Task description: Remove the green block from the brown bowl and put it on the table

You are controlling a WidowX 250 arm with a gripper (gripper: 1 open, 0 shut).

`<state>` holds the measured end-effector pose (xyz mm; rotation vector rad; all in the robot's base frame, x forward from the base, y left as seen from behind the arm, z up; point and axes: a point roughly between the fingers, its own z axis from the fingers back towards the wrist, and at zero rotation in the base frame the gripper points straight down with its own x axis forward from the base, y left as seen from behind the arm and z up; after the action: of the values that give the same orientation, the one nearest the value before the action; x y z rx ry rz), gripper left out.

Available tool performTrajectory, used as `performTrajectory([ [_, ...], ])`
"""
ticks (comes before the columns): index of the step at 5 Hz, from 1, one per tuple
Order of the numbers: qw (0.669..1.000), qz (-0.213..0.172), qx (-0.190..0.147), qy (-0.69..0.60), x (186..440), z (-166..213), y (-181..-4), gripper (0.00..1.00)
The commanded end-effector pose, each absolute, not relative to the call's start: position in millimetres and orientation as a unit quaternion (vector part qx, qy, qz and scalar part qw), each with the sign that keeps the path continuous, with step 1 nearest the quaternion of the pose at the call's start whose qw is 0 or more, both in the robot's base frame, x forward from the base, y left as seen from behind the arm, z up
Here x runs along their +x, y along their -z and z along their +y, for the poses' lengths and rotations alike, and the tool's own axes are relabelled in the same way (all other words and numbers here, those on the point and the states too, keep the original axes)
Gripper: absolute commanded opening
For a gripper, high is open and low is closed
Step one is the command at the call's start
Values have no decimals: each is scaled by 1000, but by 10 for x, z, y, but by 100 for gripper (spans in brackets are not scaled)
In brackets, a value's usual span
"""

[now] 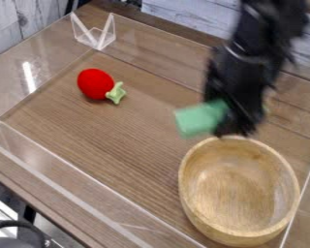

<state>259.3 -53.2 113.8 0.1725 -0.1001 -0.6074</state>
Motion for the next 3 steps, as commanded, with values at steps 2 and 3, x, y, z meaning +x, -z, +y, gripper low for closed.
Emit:
performTrajectory([
  [2,960,-99,97,242,2777,-401,-1103,0],
  [3,962,-110,101,229,2831,-539,-1050,0],
])
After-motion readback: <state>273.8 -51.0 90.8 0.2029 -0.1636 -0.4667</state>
